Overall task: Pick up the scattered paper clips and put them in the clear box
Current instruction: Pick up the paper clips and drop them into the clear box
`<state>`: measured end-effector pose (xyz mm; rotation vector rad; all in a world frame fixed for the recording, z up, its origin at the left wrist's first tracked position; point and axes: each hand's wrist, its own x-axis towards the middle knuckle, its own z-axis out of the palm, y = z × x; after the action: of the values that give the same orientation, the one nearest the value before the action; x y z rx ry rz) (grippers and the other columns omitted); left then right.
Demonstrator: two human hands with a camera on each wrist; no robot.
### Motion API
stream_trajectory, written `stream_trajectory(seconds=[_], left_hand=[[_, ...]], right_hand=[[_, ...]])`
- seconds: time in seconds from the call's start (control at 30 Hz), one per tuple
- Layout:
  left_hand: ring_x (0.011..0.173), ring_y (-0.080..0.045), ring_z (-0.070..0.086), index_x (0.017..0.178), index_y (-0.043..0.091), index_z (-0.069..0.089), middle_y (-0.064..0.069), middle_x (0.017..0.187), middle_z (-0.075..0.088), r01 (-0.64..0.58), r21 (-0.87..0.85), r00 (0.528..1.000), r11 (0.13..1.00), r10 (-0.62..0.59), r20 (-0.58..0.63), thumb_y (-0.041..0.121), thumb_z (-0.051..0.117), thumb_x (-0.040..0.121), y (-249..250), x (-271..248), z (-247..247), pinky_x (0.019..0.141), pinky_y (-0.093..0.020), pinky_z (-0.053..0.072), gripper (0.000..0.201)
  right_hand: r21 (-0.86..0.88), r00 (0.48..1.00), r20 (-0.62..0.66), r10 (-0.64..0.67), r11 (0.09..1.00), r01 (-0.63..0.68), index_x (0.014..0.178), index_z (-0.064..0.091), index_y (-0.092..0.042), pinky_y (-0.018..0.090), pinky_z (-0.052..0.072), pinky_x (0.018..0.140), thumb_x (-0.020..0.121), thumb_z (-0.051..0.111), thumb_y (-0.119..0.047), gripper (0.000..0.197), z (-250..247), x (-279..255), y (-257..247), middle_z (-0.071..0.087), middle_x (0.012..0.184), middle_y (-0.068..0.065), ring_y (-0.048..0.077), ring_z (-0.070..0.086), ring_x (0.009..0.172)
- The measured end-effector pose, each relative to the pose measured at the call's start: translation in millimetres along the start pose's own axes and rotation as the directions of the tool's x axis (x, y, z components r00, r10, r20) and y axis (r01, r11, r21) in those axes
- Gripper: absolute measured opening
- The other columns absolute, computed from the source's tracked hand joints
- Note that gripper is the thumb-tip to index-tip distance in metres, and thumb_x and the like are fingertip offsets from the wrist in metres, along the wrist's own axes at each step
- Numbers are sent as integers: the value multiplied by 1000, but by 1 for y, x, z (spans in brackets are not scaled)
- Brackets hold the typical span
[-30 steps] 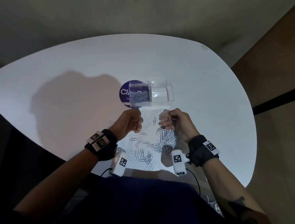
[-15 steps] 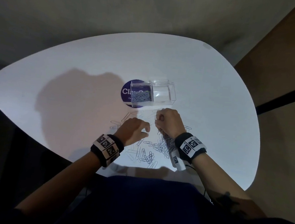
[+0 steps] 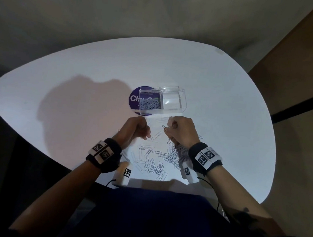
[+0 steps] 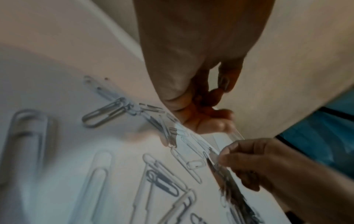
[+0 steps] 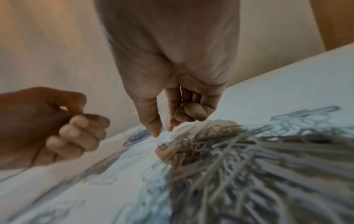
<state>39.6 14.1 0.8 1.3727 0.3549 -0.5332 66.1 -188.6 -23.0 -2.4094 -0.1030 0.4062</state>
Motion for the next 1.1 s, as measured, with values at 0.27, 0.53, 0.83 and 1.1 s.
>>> stream_trajectory(seconds=[0.27,0.53,0.83,1.1], left_hand=[[78,-26,70,117,-5,58,-21,108,70,16,-95,994,995,-6,105,-10,46,89,3,-8,-3,56,-23,52,31],[112,-37,62,144,21,38,-3,134,50,99,-222,982,970,-60,179,-17,51,86,-2,-13,-20,85,-33,57,70],[54,-17,49,93,1,58,-9,69,54,65,34,996,997,-67,67,-5,47,85,-1,-20,-30,47,-23,41,15],[80,-17,59,84,19,68,-3,100,69,-127,940,981,316,178,72,27,78,73,-22,-31,-40,63,-22,40,16]], right_hand=[[-181,998,40,-47,982,53,67,56,-18,30,41,65,79,63,-11,15,21,-4,-9,56,77,-2,23,57,75],[363,995,45,88,927,-99,63,58,-5,28,49,56,81,74,-13,25,6,-11,-3,67,67,12,16,56,53],[814,917,373,140,425,-395,111,64,15,29,46,64,88,48,-5,34,-3,-17,1,54,84,15,19,50,65],[686,934,353,54,664,-297,87,67,11,24,28,45,77,84,-39,54,-3,-29,-5,46,69,15,17,34,47]])
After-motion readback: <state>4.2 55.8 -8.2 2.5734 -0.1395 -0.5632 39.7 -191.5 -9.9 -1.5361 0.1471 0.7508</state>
